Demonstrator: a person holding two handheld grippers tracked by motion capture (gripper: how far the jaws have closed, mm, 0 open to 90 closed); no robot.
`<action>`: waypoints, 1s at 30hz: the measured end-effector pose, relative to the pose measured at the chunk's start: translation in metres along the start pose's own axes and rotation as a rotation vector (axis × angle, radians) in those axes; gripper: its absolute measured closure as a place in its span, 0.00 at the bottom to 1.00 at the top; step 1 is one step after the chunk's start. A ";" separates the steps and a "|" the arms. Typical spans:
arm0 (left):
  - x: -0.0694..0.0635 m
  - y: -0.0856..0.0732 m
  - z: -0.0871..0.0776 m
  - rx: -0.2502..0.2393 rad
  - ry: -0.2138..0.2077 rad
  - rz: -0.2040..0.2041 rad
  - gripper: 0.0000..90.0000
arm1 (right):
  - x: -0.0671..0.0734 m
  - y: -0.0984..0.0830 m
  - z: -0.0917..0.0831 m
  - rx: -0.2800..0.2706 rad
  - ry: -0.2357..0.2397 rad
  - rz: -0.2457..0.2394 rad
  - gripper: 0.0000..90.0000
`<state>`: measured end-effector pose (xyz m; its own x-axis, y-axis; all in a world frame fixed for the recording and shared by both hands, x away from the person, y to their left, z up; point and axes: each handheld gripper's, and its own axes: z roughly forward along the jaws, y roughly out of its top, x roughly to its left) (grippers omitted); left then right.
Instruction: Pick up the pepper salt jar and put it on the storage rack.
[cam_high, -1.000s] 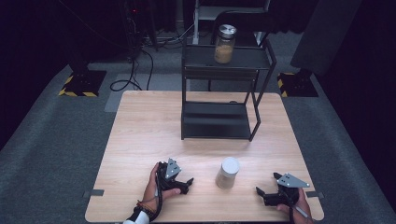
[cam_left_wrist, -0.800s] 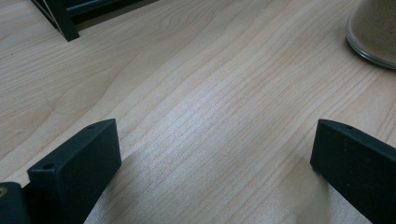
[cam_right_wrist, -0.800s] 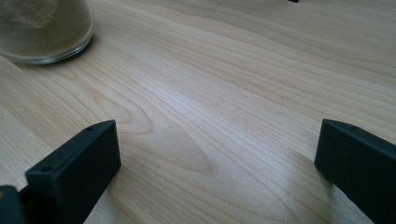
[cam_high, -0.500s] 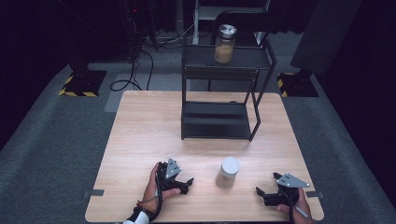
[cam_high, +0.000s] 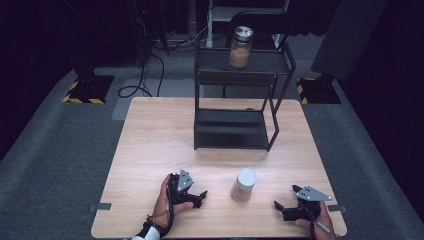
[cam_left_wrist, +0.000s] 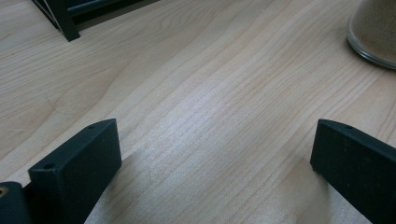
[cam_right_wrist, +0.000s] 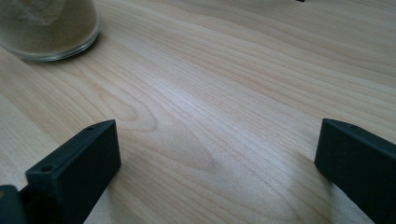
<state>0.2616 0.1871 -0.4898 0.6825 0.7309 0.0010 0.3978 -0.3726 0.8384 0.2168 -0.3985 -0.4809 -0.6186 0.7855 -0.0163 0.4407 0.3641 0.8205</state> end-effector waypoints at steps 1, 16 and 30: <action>0.000 0.000 0.000 0.000 0.000 0.000 0.02 | -0.001 0.001 0.000 0.003 0.009 -0.007 0.00; 0.000 0.000 0.000 0.000 0.002 -0.001 0.02 | -0.010 0.027 -0.013 -0.090 0.159 -0.030 0.01; 0.000 0.000 0.000 0.000 0.002 -0.001 0.02 | -0.005 0.056 -0.011 -0.153 0.255 -0.083 0.01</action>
<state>0.2617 0.1867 -0.4898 0.6808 0.7325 0.0009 0.3986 -0.3714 0.8385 0.2372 -0.3875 -0.4288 -0.8002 0.5982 0.0418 0.2913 0.3269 0.8991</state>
